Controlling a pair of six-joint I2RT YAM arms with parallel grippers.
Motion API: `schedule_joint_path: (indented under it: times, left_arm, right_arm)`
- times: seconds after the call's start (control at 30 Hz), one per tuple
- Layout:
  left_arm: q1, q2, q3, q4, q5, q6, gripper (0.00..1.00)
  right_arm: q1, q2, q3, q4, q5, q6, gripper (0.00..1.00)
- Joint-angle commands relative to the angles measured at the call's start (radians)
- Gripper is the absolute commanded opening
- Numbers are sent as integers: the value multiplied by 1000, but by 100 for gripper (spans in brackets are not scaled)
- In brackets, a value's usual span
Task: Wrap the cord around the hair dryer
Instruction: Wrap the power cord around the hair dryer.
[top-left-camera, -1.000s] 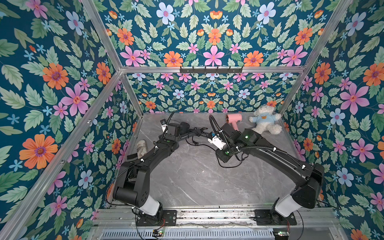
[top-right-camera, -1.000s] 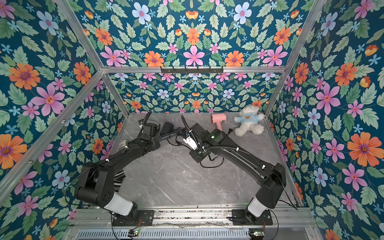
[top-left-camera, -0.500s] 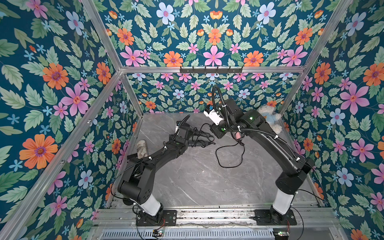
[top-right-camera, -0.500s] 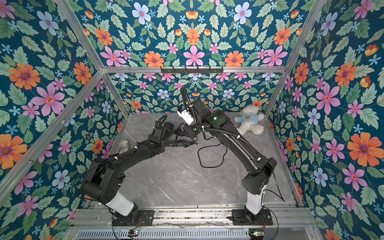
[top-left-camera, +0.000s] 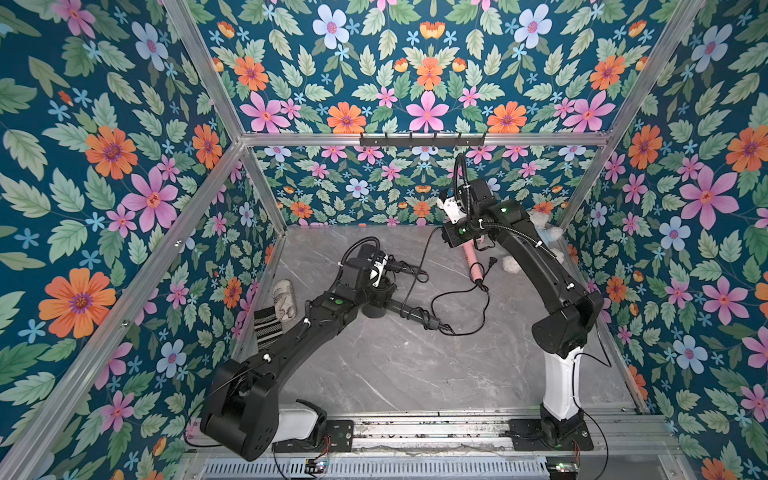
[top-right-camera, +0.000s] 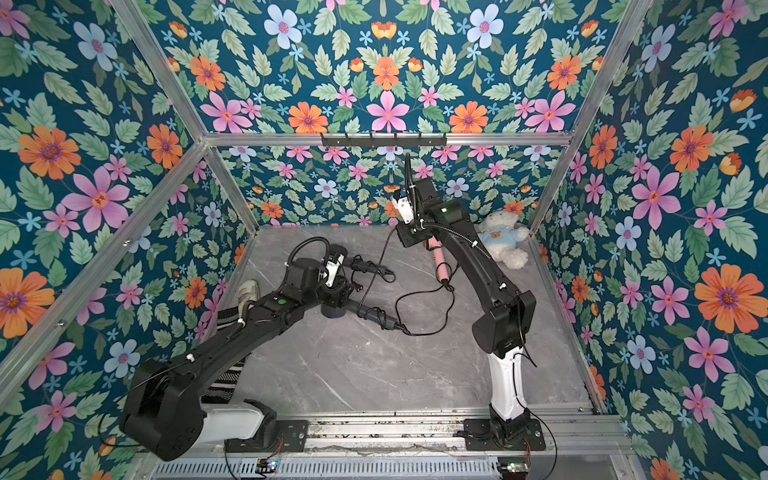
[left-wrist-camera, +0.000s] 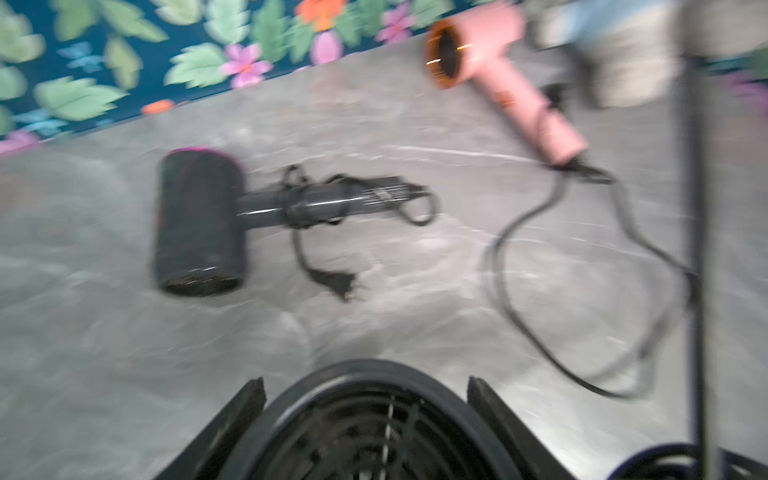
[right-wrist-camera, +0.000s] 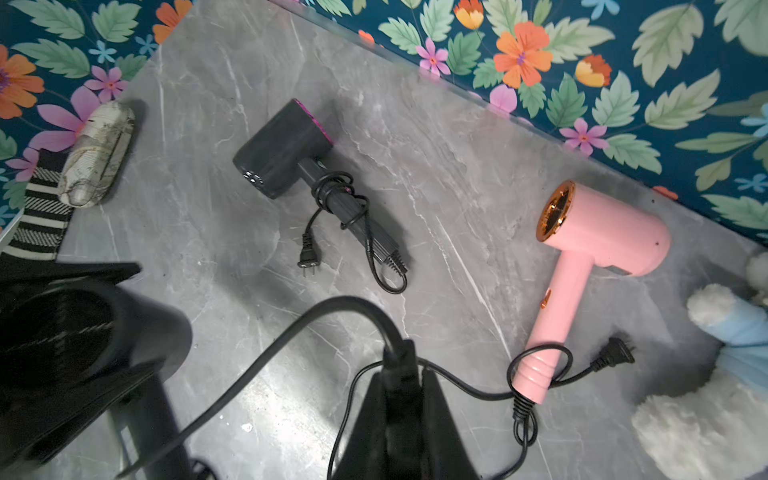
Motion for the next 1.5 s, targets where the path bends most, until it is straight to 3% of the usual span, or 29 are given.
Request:
schedule_joint_path:
  times: [0.0, 0.13, 0.23, 0.4, 0.5, 0.77, 1.1, 1.47]
  left_arm:
    - [9, -73, -44, 5, 323, 18, 0]
    - [107, -160, -149, 254, 537, -153, 0]
    - [181, -177, -203, 443, 616, -311, 0]
    - [223, -148, -229, 654, 627, -504, 0]
    - [232, -104, -224, 724, 576, -605, 0]
    - [258, 25, -98, 468, 177, -775, 0]
    - [271, 150, -57, 425, -88, -980, 0]
    - [161, 167, 19, 170, -662, -800, 0]
  right_arm:
    - [-34, 2, -70, 122, 6, 19, 0]
    - [-69, -34, -271, 246, -78, 68, 0]
    - [-74, -65, -416, 332, -86, 89, 0]
    - [-73, -97, -601, 430, -118, 119, 0]
    - [-73, -129, -719, 507, -147, 153, 0]
    - [-36, -183, -953, 620, -160, 205, 0]
    - [140, -217, -1073, 525, -89, 177, 0]
    - [366, -388, -982, 316, -22, 163, 0]
